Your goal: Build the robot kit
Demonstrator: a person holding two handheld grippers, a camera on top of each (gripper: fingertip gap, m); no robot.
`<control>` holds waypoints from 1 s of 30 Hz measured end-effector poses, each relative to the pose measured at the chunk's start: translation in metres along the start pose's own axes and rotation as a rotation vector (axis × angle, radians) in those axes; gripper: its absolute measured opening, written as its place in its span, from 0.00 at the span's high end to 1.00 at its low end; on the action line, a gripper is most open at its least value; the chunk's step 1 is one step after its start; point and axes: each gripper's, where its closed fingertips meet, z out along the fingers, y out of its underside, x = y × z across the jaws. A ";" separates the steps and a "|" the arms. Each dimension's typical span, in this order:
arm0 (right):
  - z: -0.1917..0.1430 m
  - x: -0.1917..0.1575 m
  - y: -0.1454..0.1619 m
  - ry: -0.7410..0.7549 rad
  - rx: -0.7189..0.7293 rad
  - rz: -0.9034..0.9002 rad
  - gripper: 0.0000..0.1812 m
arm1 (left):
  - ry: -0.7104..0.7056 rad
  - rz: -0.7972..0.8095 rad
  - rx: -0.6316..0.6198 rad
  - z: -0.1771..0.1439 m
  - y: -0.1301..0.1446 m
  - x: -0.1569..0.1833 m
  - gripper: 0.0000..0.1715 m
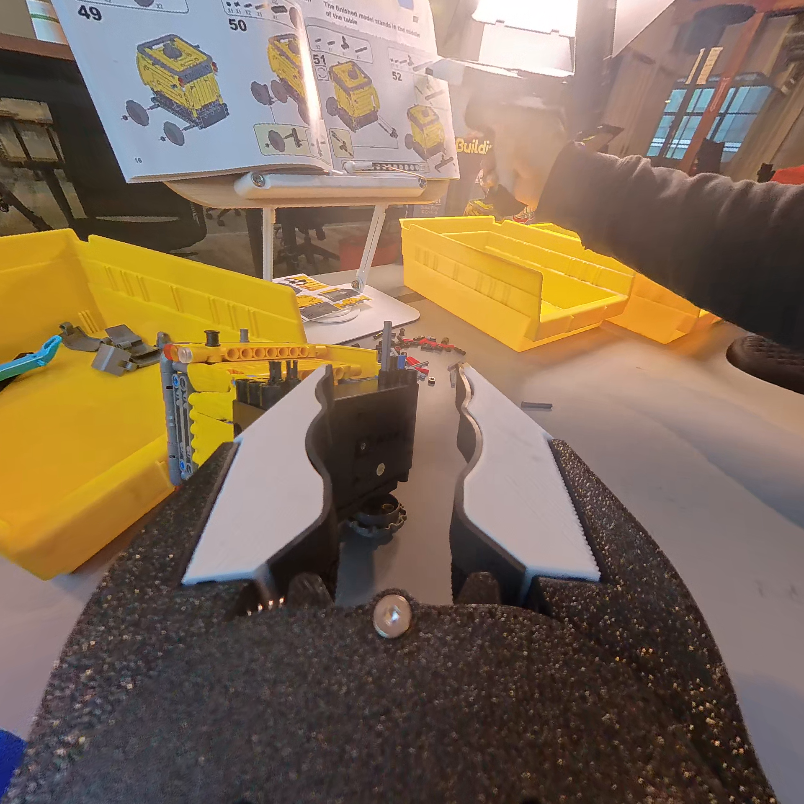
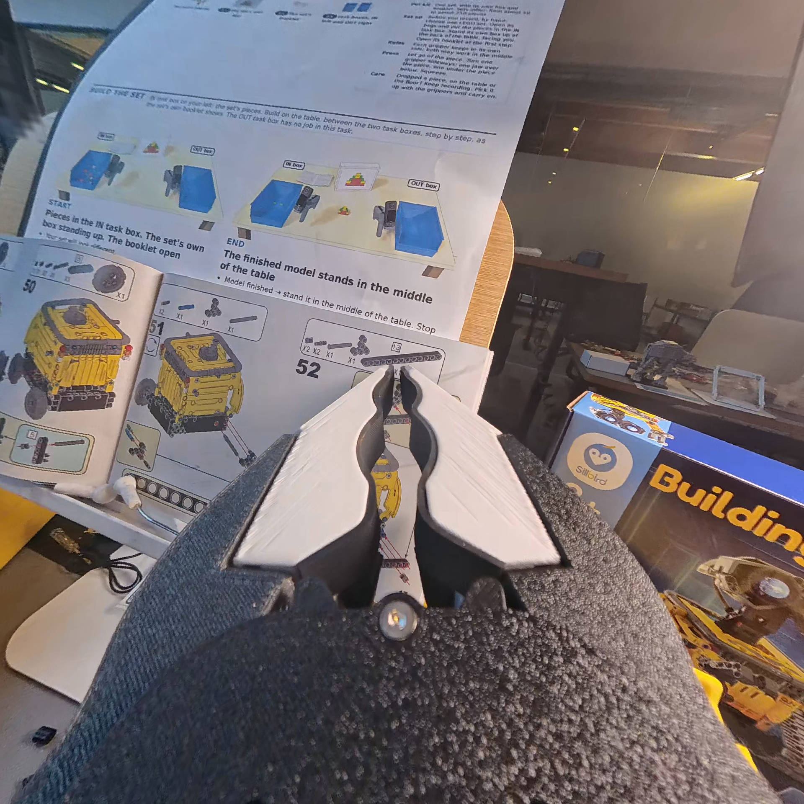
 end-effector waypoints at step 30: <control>-0.237 -0.121 0.065 -0.378 -0.037 0.068 0.95 | -0.032 0.066 0.051 -0.011 -0.014 -0.002 0.71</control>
